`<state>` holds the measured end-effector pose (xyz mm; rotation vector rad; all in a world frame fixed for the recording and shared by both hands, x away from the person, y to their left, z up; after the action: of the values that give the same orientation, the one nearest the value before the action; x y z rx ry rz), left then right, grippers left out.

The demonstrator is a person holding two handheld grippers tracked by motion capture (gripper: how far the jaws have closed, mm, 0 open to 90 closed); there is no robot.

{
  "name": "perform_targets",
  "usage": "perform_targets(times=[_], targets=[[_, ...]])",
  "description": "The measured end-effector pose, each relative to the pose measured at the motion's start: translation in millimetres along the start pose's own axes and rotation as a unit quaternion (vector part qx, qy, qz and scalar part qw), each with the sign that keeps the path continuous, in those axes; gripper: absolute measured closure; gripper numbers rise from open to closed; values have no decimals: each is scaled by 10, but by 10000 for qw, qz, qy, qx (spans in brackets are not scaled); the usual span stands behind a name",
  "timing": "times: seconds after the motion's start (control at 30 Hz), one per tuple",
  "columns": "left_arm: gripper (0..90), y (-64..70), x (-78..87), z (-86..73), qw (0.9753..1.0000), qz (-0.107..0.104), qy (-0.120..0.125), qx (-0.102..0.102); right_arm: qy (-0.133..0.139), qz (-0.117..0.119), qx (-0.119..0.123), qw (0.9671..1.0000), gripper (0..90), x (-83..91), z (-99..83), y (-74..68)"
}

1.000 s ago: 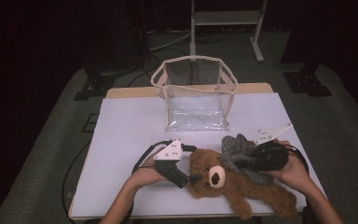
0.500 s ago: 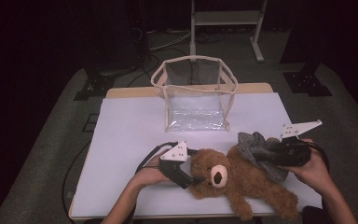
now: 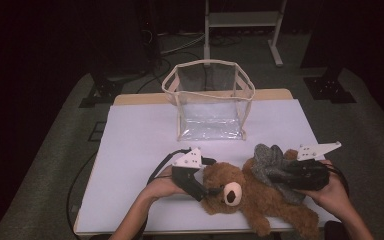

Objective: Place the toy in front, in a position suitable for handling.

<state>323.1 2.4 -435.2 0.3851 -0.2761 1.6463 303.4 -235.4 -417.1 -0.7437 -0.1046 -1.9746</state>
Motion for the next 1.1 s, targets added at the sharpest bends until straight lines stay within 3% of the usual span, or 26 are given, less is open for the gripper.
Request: perform_targets(times=[0.4, 0.57, 1.0, 1.1], targets=[[16, 65, -168, 14, 9998, -135, -164, -29, 233, 35, 8, 9997, 758, -25, -50, -38], [0, 56, -217, -7, 9995, -217, -152, 188, 263, 13, 36, 9996, 758, -24, -60, -42], [0, 63, -262, 11, 9986, -328, -268, 319, 286, -5, 39, 9996, 758, -29, -65, -37], [0, 63, -250, 28, 9975, -365, -209, 559, 296, 4, 44, 9996, 758, -24, -68, -40]])
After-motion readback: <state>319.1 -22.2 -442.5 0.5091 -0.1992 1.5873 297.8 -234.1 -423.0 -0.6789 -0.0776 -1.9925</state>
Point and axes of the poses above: each handheld gripper's, and its own axes: x roughly backward along the jaws, z roughly out of its top, y roughly to its right, the point moved 7 cm from there along -x, roughly forward along the jaws, and after that the axes turned 3 degrees about y, right-handed, at the moved point
